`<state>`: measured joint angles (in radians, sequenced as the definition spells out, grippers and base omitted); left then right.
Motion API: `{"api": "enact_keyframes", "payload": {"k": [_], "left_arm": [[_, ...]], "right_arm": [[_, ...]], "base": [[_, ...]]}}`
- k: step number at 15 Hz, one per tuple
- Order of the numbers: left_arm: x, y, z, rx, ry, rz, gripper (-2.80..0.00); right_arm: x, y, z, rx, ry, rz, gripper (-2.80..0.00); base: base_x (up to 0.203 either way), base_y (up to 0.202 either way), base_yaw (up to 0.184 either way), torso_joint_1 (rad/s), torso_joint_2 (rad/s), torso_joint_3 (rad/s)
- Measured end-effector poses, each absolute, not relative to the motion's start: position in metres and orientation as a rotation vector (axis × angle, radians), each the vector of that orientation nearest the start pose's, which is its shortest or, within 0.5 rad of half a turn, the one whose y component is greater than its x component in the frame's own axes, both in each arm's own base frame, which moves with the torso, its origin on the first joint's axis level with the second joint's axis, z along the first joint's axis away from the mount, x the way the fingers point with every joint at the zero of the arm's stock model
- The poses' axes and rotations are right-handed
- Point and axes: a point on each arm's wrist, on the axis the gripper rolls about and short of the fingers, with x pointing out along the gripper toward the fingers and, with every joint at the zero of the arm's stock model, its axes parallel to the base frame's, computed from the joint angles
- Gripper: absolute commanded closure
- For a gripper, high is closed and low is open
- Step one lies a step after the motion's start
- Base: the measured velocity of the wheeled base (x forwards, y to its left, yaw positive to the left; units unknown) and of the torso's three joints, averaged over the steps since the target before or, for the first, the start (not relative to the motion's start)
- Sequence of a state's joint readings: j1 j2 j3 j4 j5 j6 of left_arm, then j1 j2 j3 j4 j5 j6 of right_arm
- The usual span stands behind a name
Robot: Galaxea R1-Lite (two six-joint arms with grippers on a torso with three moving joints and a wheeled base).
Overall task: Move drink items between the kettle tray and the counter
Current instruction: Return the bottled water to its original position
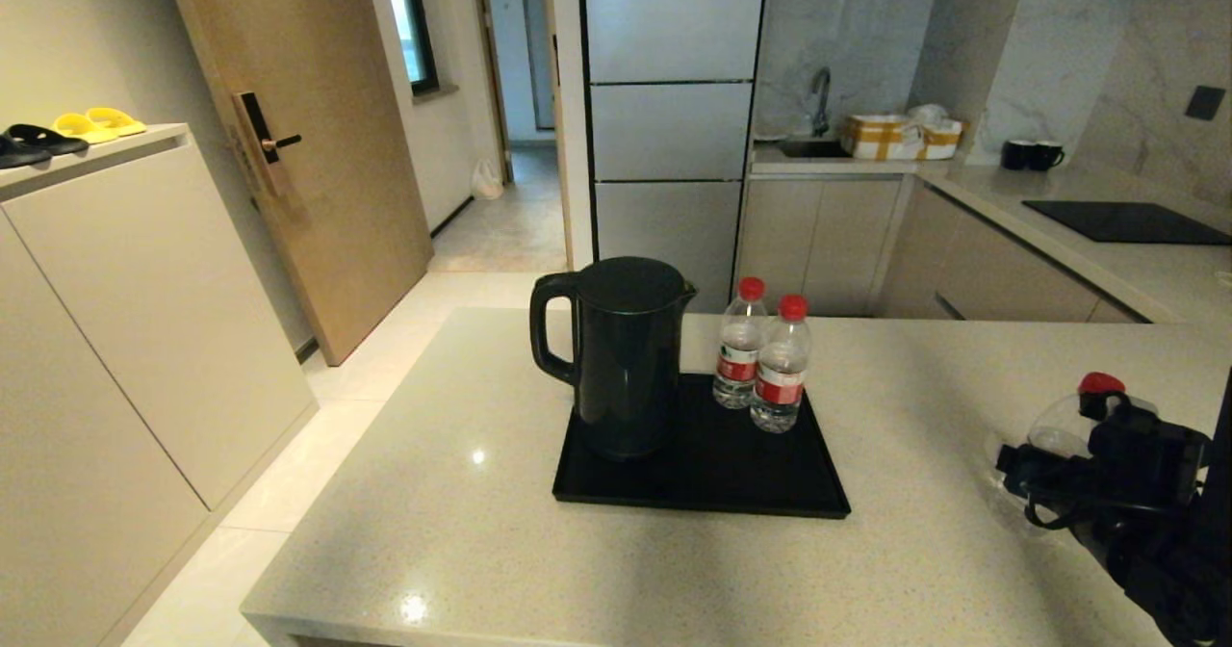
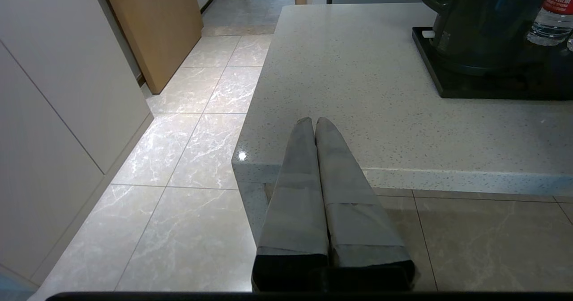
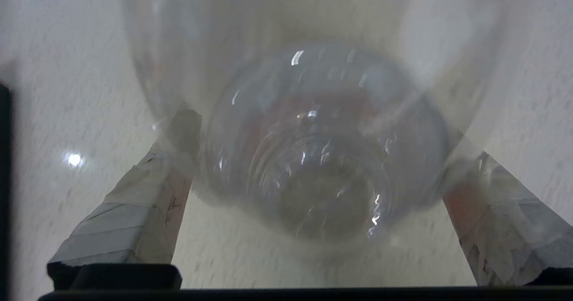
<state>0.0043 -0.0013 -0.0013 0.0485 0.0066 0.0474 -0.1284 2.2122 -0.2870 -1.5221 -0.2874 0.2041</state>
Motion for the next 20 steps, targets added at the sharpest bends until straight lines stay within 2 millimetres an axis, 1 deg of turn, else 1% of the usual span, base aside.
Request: {"api": "enact_keyframes", "payload": {"k": [4, 5, 14, 16, 17, 18, 20], "left_arm": [[-0.023, 0.000, 0.071, 0.047, 0.046, 0.010, 0.00], [-0.023, 0.000, 0.071, 0.047, 0.046, 0.010, 0.00], [-0.023, 0.000, 0.071, 0.047, 0.045, 0.010, 0.00], [-0.023, 0.000, 0.071, 0.047, 0.046, 0.010, 0.00], [-0.023, 0.000, 0.071, 0.047, 0.046, 0.010, 0.00], [-0.023, 0.000, 0.071, 0.047, 0.046, 0.009, 0.00], [-0.023, 0.000, 0.071, 0.047, 0.046, 0.009, 0.00]], "right_arm": [[0.287, -0.046, 0.007, 0.150, 0.359, -0.447, -2.80], [0.288, -0.046, 0.004, 0.148, 0.364, -0.447, 0.00], [0.287, -0.045, -0.003, 0.142, 0.392, -0.446, 0.00], [0.284, -0.043, 0.000, 0.144, 0.396, -0.425, 0.00], [0.282, -0.038, 0.004, 0.143, 0.392, -0.400, 0.00], [0.278, -0.027, 0.011, 0.139, 0.387, -0.350, 0.00], [0.272, 0.015, 0.023, 0.108, 0.380, -0.193, 0.00]], "base": [[0.000, 0.000, 0.000, 0.000, 0.00, 0.000], [0.000, 0.000, 0.000, 0.000, 0.00, 0.000], [0.000, 0.000, 0.000, 0.000, 0.00, 0.000], [0.000, 0.000, 0.000, 0.000, 0.00, 0.000], [0.000, 0.000, 0.000, 0.000, 0.00, 0.000], [0.000, 0.000, 0.000, 0.000, 0.00, 0.000], [0.000, 0.000, 0.000, 0.000, 0.00, 0.000]]}}
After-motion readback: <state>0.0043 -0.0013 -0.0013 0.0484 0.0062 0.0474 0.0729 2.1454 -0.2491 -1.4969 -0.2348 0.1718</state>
